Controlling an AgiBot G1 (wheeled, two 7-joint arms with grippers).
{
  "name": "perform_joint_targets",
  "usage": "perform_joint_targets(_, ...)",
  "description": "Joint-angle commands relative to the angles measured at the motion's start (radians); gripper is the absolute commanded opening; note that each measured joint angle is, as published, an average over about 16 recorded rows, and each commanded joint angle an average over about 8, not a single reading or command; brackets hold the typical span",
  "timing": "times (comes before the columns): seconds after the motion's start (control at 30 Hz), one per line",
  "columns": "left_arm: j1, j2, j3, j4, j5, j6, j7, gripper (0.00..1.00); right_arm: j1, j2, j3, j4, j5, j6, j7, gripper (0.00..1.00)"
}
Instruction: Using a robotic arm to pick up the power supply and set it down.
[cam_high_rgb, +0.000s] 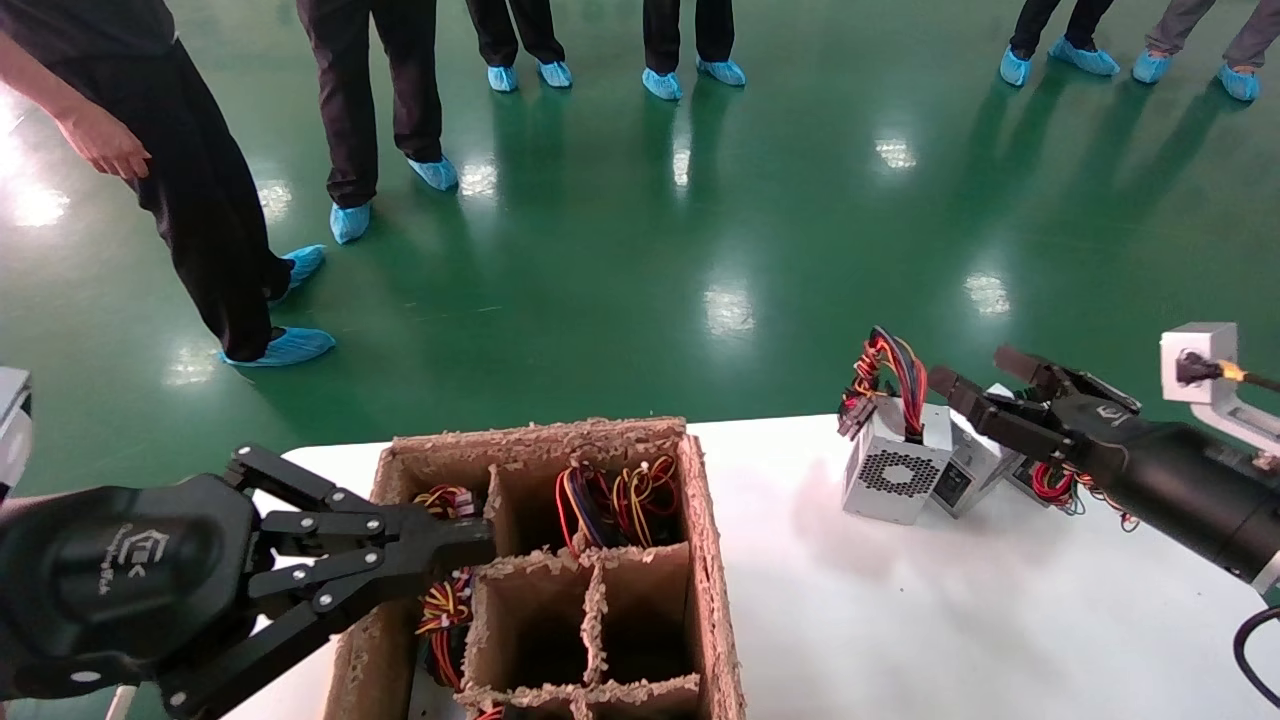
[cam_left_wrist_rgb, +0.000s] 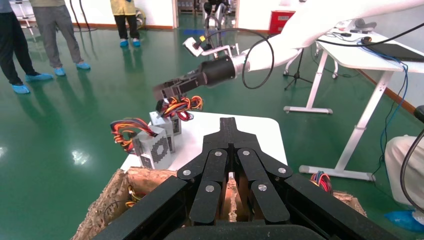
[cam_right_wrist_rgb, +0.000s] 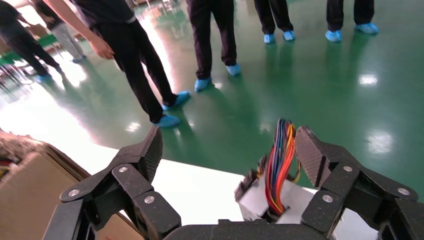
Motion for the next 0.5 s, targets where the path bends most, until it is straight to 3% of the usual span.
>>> perform_joint_targets(0.03,0.0,0.0,0.0,0.0,0.0,0.0,0.0,0.0,-0.006,0.004,0.003,0.023,0.003,-0.006,0.009,1.0)
perform_joint_targets(0.37,0.0,0.0,0.0,0.0,0.0,0.0,0.0,0.0,-0.091,0.05,0.017,0.322,0.033,0.0,0.124,1.0)
perform_joint_targets(0.4,0.0,0.0,0.0,0.0,0.0,0.0,0.0,0.03,-0.099,0.054,0.018,0.352,0.036,0.001,0.135,1.0)
perform_joint_targets(0.5,0.0,0.0,0.0,0.0,0.0,0.0,0.0,0.39,-0.124,0.068,0.022,0.441,0.045,0.003,0.17,1.0)
